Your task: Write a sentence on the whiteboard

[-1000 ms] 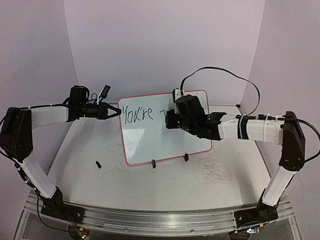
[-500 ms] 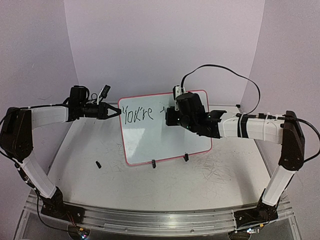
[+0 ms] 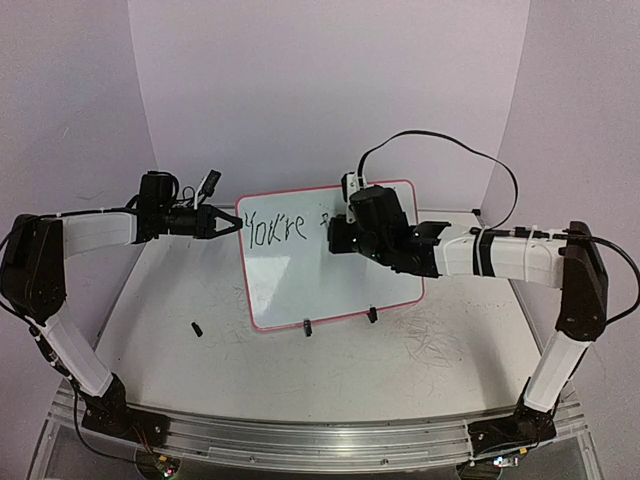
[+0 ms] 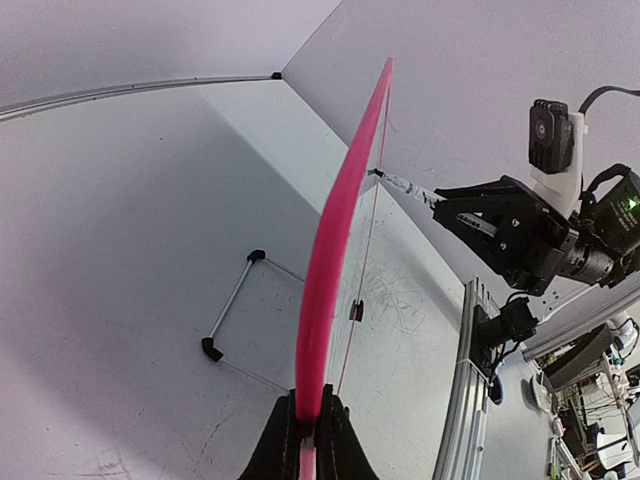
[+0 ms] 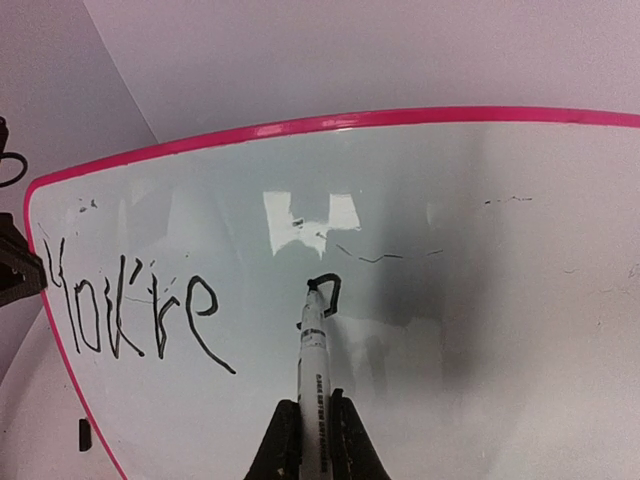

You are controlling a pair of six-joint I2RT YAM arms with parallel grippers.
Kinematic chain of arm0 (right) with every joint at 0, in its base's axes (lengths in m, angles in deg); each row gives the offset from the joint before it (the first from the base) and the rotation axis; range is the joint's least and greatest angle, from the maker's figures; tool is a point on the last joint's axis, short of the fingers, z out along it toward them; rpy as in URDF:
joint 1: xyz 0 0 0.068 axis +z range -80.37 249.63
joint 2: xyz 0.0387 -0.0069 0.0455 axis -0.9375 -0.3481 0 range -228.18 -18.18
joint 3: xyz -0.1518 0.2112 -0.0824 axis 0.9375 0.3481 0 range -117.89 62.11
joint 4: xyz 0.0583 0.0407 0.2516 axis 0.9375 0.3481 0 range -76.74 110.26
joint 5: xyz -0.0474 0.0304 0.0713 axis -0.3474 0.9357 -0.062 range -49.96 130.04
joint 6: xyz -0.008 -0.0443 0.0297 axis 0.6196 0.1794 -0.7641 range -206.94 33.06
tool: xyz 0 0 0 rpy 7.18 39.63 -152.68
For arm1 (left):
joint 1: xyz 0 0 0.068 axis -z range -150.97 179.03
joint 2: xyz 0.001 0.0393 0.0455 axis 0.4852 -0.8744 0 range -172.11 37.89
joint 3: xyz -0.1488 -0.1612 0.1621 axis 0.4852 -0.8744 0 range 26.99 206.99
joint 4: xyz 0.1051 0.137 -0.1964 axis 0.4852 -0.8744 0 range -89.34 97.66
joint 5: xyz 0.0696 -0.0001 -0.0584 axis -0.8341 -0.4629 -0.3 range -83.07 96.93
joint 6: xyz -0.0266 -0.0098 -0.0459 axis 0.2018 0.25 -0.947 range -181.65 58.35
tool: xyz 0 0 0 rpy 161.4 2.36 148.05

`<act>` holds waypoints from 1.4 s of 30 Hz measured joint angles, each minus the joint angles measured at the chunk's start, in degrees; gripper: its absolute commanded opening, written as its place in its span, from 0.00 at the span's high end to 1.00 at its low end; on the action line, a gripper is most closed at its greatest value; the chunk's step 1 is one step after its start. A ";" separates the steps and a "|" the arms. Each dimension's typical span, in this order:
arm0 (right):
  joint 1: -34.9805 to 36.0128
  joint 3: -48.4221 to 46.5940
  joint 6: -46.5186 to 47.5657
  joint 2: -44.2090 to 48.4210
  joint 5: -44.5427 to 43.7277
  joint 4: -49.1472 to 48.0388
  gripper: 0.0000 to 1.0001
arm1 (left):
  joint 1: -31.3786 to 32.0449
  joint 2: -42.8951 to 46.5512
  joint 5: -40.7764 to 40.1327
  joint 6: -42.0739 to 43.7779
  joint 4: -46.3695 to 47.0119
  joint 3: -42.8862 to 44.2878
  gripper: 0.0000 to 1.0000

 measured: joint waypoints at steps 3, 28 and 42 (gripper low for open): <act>0.07 0.27 -0.03 0.00 0.22 -0.17 1.00 | 0.00 0.00 0.02 0.00 0.00 0.00 1.00; 1.39 6.31 -2.13 2.45 -0.62 -0.21 1.00 | 0.00 0.00 -0.03 0.02 -0.33 0.00 1.00; 0.56 9.23 2.92 6.14 2.71 -4.80 1.00 | 0.02 0.00 0.02 0.04 -0.33 0.00 1.00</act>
